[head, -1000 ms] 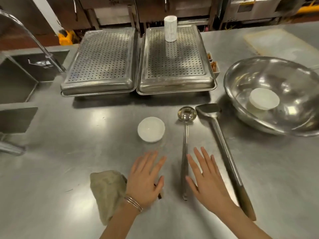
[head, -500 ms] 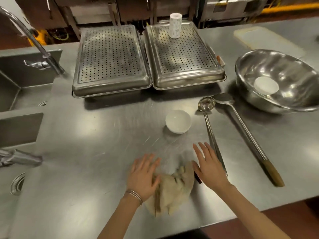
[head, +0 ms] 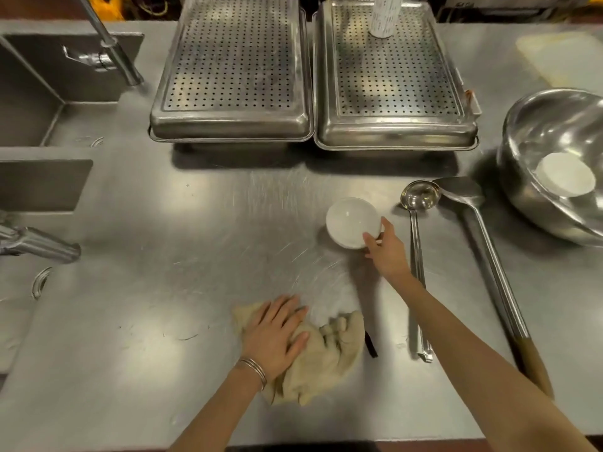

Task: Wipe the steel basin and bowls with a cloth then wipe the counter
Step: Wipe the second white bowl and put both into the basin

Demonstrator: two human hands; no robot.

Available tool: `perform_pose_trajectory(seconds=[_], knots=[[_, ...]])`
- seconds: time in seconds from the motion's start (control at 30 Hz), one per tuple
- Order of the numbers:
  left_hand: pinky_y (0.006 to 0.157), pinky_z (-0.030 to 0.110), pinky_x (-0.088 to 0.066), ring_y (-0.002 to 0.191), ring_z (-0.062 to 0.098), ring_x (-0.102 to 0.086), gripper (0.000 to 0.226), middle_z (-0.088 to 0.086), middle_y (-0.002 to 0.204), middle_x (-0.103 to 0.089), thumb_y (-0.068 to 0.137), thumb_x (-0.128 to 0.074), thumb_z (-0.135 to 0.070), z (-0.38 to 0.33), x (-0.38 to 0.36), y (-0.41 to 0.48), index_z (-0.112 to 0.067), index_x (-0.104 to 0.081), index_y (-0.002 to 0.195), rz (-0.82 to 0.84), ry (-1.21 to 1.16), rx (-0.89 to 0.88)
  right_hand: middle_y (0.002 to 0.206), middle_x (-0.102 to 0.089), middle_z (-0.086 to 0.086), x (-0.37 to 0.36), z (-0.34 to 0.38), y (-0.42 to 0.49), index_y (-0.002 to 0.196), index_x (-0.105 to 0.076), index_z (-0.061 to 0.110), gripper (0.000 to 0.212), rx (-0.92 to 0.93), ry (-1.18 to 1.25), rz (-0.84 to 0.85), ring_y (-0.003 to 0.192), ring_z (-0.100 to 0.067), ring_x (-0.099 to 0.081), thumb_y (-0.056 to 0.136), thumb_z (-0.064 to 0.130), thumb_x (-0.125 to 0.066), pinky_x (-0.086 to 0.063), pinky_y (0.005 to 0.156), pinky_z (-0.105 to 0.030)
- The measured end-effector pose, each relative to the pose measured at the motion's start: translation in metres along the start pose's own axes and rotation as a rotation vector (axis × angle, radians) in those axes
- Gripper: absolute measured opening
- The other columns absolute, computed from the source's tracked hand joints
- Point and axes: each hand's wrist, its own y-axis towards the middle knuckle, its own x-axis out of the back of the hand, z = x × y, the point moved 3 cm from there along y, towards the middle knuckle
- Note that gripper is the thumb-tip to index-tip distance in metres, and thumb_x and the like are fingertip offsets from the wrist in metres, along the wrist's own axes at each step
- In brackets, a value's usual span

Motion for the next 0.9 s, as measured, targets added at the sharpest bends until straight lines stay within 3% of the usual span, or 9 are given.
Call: perform_pose_trajectory(seconds=[0.13,0.23,0.4,0.47,0.57,0.67,0.8,0.9], knots=[[0.101,0.036,-0.027,0.123,0.019,-0.049,0.058,-0.002,0.132,-0.056,0.096,-0.013,-0.052,0.000,0.004,0.001,-0.026,-0.057,0.123,0.012,0.009,-0.002,0.114,-0.041,-0.013,-0.004,-0.001,0.001,0.141,-0.027,0.009,0.057,-0.074,0.231,-0.010,0.100,-0.026,-0.050,0.090,0.000,-0.050,-0.054,0.075,-0.040],[0.102,0.034,-0.026,0.122,0.019,-0.050,0.058,0.000,0.132,-0.055,0.096,-0.013,-0.052,0.000,0.006,-0.001,-0.025,-0.058,0.123,0.020,0.007,-0.003,0.114,-0.044,-0.015,-0.003,-0.004,-0.007,0.137,-0.034,0.010,0.054,-0.076,0.278,-0.005,0.102,-0.028,-0.049,0.088,-0.003,-0.051,-0.056,0.070,-0.040],[0.104,0.036,-0.033,0.125,0.017,-0.041,0.059,0.001,0.134,-0.053,0.097,-0.014,-0.051,0.006,0.008,-0.011,-0.021,-0.056,0.124,-0.040,-0.047,0.007,0.107,-0.048,-0.012,0.004,-0.005,-0.051,0.133,-0.041,0.015,0.052,-0.015,0.320,0.027,0.096,-0.022,-0.052,0.086,-0.005,-0.052,-0.057,0.053,-0.022],[0.105,0.036,-0.038,0.129,0.017,-0.038,0.065,0.001,0.138,-0.048,0.094,-0.012,-0.059,0.009,0.018,-0.016,-0.021,-0.048,0.131,-0.103,-0.196,0.034,0.102,-0.052,-0.007,0.005,-0.003,-0.074,0.131,-0.043,0.018,0.053,0.017,0.326,0.068,0.094,-0.019,-0.054,0.085,-0.006,-0.052,-0.056,0.054,-0.021],[0.111,0.021,-0.023,0.132,0.003,-0.029,0.066,-0.009,0.144,-0.033,0.081,-0.022,-0.074,0.017,0.034,-0.028,-0.038,-0.028,0.136,-0.148,-0.610,0.139,0.102,-0.057,0.000,-0.001,-0.001,-0.109,0.126,-0.049,0.030,0.053,0.088,0.294,0.138,0.095,-0.017,-0.058,0.083,0.000,-0.058,-0.056,0.058,-0.023],[0.108,0.023,-0.031,0.129,0.002,-0.037,0.055,-0.015,0.140,-0.037,0.079,-0.041,-0.063,0.021,0.050,-0.040,-0.047,-0.029,0.131,-0.167,-0.917,0.172,0.109,-0.061,0.006,-0.013,0.004,-0.141,0.124,-0.051,0.036,0.053,0.142,0.238,0.191,0.096,-0.010,-0.060,0.076,0.017,-0.062,-0.057,0.069,-0.028],[0.095,0.018,-0.044,0.119,-0.003,-0.048,0.049,-0.018,0.131,-0.049,0.084,-0.054,-0.042,0.022,0.064,-0.057,-0.036,-0.039,0.130,-0.150,-1.212,0.152,0.114,-0.060,0.017,-0.038,0.017,-0.174,0.124,-0.052,0.037,0.055,0.180,0.240,0.281,0.100,-0.008,-0.058,0.069,0.032,-0.060,-0.054,0.077,-0.028],[0.084,0.023,-0.051,0.112,-0.002,-0.053,0.043,-0.017,0.125,-0.052,0.083,-0.051,-0.030,0.027,0.070,-0.070,-0.037,-0.044,0.124,-0.127,-1.393,0.208,0.116,-0.057,0.006,-0.055,0.024,-0.191,0.125,-0.051,0.033,0.054,0.172,0.273,0.305,0.103,-0.011,-0.055,0.071,0.026,-0.060,-0.050,0.079,-0.018]])
